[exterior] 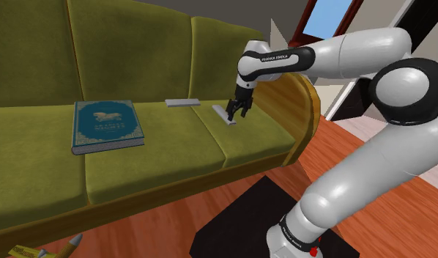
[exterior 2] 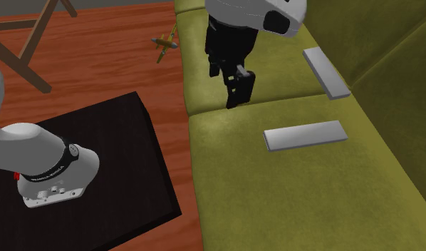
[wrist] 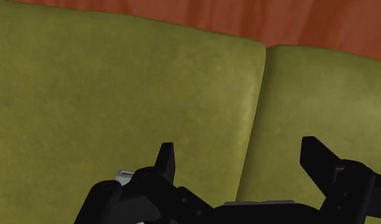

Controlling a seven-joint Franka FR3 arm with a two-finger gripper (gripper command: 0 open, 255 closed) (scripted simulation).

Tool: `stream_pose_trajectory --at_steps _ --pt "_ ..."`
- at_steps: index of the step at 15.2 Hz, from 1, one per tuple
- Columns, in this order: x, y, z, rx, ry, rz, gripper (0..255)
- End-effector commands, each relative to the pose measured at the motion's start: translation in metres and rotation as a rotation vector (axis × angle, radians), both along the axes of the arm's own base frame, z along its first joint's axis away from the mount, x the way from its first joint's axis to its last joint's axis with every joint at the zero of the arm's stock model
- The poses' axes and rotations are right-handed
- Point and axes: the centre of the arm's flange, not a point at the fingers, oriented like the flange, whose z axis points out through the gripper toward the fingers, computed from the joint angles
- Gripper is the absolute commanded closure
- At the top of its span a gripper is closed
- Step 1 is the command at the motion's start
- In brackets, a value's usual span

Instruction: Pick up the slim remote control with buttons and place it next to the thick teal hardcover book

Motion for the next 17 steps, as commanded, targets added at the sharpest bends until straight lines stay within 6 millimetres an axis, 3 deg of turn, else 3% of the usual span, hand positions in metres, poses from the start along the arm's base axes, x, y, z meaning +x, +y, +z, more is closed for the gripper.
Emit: stream_pose_trajectory --at_steps 1,17 --pt "0.021 -0.017 -0.008 -0.003 -0.008 -0.004 0" --pt "0.171 -0.137 -0.073 -0.017 -0.068 -0.038 0"
